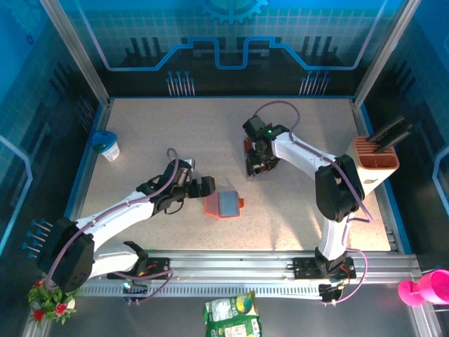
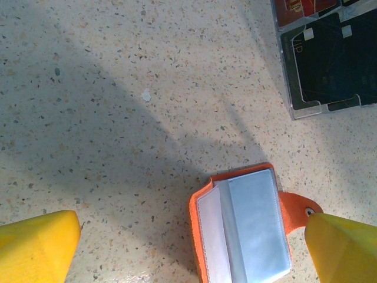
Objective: Put the credit cards into the card holder
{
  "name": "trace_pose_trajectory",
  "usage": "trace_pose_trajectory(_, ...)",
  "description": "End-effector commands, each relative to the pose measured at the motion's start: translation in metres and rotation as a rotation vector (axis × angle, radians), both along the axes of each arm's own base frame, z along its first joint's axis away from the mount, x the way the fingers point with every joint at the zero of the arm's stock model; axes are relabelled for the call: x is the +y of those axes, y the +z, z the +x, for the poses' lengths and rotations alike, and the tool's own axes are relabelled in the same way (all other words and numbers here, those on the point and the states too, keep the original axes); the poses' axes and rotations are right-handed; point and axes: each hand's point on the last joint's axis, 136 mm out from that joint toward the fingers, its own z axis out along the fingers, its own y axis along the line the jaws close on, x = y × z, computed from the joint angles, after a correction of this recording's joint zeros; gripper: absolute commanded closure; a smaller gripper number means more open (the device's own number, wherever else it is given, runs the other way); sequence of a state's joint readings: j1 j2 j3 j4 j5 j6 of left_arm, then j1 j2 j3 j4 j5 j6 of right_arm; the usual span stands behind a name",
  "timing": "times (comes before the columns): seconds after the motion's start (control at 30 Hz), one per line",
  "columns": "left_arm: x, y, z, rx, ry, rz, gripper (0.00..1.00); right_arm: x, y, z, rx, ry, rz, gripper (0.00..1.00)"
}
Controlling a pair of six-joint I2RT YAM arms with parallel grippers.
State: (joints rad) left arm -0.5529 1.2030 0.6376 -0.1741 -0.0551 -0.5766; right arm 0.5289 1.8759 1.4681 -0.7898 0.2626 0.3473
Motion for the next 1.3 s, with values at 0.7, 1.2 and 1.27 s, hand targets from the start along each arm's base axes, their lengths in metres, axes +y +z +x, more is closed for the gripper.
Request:
trace_pose_trajectory(0.7,-0.004,0.0,-0.002,-0.013,-0.018,-0.016,0.01,0.018,-0.004,-0.006,0.058,0.008,0.093,0.78)
trace_pose_trajectory(1.2,-0.003,0.0,-0.003,-0.017,-0.02,-0.013,0.01,0.021,-0.01,-0.006,0.086,-0.015,0.144,0.94)
trace_pose_trajectory(1.27,-0.003,0.0,-0.002,-0.017,-0.02,-0.014,0.01,0.021,-0.009,-0.006,0.084,-0.02,0.156,0.98)
